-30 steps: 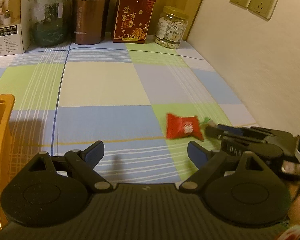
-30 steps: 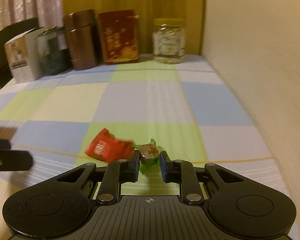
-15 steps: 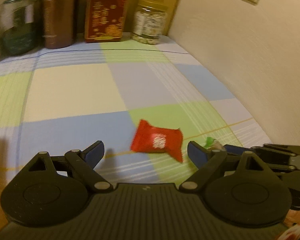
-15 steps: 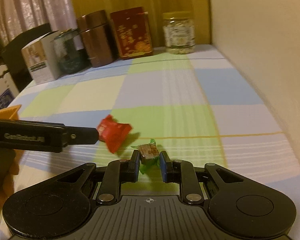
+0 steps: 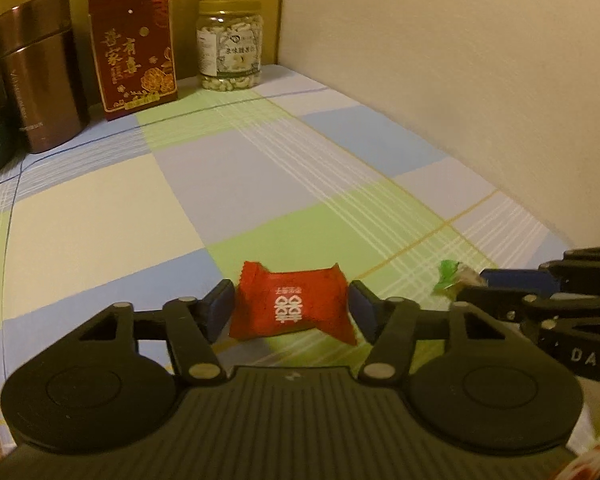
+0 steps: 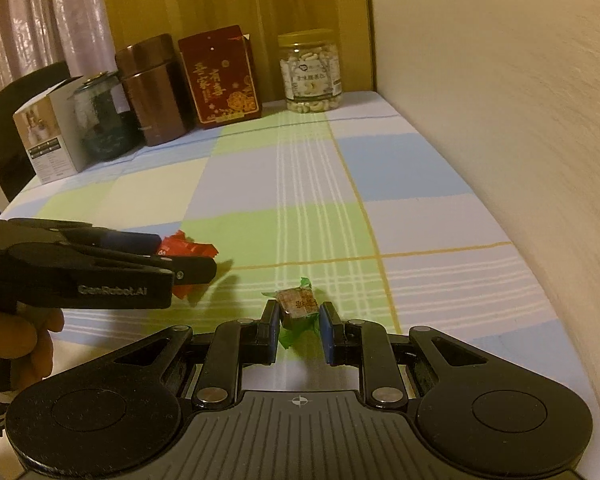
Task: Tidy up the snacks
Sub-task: 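Grasp the red candy packet with the left tool while the right tool holds its candy, then carry both held candies over the orange tray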
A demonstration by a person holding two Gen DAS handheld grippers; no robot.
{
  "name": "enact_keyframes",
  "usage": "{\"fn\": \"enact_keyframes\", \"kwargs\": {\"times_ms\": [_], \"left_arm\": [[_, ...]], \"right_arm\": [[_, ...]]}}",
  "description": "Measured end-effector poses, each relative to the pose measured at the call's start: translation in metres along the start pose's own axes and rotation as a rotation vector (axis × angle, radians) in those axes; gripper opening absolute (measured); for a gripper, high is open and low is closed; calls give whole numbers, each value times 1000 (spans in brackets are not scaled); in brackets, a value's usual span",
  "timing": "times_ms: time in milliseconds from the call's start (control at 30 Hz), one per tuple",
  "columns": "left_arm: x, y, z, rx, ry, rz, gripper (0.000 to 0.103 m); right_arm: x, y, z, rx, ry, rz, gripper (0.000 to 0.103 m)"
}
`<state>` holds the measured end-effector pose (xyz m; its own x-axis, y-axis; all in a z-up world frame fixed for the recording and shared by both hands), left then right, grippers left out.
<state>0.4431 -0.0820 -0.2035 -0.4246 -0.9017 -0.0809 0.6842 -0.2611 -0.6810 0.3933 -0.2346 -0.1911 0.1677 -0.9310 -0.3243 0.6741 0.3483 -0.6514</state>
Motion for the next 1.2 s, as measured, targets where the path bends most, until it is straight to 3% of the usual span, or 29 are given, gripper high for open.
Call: {"fn": "enact_keyframes", "kwargs": {"times_ms": [100,267,833,1200], "left_arm": [[1,-1,-1,-6,13,20,46],[-1,-8,-3,-32,-17,30,40],[11,-91,-30,-61,-191,37,40],[27,-158,-43,-48,-219,56,40]], "right_arm": [[-1,-1,0,1,3,0,21],[-1,-4,1,3,13,-3,21],[-23,-50,-8,-6,50,2,21],[-43,-109,-17,13,82,4,21]]}}
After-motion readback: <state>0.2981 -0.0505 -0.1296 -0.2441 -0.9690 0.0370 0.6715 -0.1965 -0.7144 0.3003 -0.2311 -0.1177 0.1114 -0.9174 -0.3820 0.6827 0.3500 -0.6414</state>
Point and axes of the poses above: each gripper's, at about its wrist camera, not at the fingertips, and y roughly the way its jaws point, x to its right, z to its top, the point moved 6 cm from there along y, roughly the way its jaws point, and after that the axes turned 11 degrees about y, right-handed, at the moved point
